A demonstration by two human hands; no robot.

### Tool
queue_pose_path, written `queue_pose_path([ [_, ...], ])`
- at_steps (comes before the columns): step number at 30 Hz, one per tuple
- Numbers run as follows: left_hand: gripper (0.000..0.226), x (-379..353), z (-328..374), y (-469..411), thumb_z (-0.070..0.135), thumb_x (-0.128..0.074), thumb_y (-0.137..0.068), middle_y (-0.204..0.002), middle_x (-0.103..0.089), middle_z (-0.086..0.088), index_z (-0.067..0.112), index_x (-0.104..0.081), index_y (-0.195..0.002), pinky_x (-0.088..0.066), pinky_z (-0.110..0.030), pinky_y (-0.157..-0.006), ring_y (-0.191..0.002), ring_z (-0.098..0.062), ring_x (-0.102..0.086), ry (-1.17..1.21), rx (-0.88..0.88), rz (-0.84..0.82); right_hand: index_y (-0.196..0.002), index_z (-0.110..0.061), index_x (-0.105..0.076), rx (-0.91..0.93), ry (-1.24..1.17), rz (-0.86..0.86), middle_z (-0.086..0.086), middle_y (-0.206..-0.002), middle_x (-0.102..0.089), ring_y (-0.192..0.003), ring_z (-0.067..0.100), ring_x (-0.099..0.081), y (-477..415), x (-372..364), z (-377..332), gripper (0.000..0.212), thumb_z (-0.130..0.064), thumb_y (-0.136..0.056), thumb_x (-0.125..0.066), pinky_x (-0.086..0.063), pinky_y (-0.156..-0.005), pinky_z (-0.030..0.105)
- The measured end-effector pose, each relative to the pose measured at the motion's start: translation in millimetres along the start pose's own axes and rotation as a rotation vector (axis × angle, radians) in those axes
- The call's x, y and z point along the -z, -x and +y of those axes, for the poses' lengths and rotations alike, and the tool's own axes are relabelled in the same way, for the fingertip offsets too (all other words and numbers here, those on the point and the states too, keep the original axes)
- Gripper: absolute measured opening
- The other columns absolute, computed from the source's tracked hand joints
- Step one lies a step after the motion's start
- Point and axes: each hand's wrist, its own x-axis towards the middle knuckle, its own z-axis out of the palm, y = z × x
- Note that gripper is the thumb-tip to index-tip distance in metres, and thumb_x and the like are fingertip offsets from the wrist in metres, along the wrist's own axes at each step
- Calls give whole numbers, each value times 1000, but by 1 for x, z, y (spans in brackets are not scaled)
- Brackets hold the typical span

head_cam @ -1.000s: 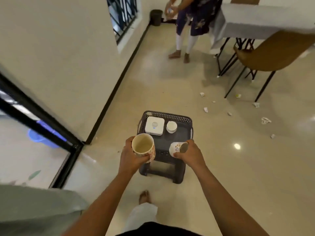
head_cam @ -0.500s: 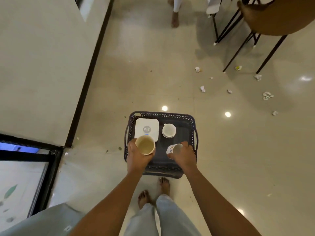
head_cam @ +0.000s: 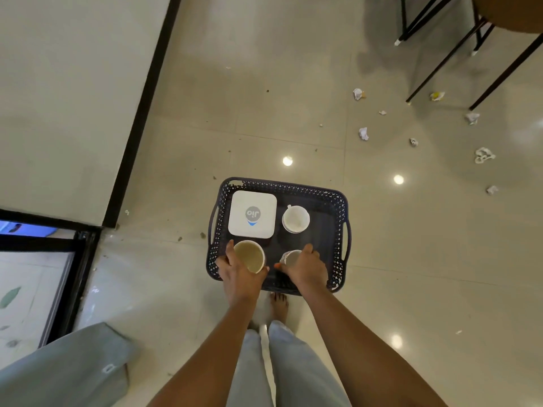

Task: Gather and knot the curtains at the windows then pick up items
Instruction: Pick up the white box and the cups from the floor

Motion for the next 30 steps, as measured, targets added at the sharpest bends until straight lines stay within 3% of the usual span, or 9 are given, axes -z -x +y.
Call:
queue_pose_path([
  [6, 120, 12, -6, -3, 34, -88, -62, -156, -3, -12, 26, -9, -152, -31, -48, -109, -143, -37, -14, -156, -154, -131, -130, -14, -34, 116, 122, -34, 10, -127, -45, -109, 34, -56, -3, 1, 15, 83, -49, -68, -77, -48, -79, 39],
  [10, 108, 23, -12, -14, 29, -85, -66, -154, -26, -6, 23, -19, -151, -36, -47, -108, -140, -33, -25, -300, -423, -163, -141, -23, -27, 250, 185, -61, 6, -135, -41, -116, 31, -52, -6, -1, 26, 92, -37, -68, -80, -48, -84, 41],
  [13, 102, 25, -5, -17, 34, -85, -65, -142, -39, -2, 22, -28, -148, -48, -43, -89, -127, -27, -40, -339, -392, -178, -138, -23, -32, 310, 181, -42, 5, -132, -48, -114, 29, -53, -8, -5, 27, 83, -33, -71, -79, -48, -86, 39],
  [16, 100, 21, 0, -12, 34, -86, -63, -140, -41, -2, 21, -31, -146, -50, -43, -85, -123, -28, -43, -308, -351, -155, -131, -21, -38, 295, 109, -36, 5, -124, -52, -108, 28, -56, -8, -7, 26, 75, -34, -70, -79, -46, -82, 36],
  [30, 100, 19, -2, -11, 31, -81, -71, -152, -28, -1, 23, -20, -150, -48, -46, -97, -136, -27, -32, -374, -352, -194, -130, -18, -39, 378, 149, -48, 10, -127, -51, -113, 31, -52, -13, -6, 31, 74, -29, -70, -80, -46, -87, 39],
])
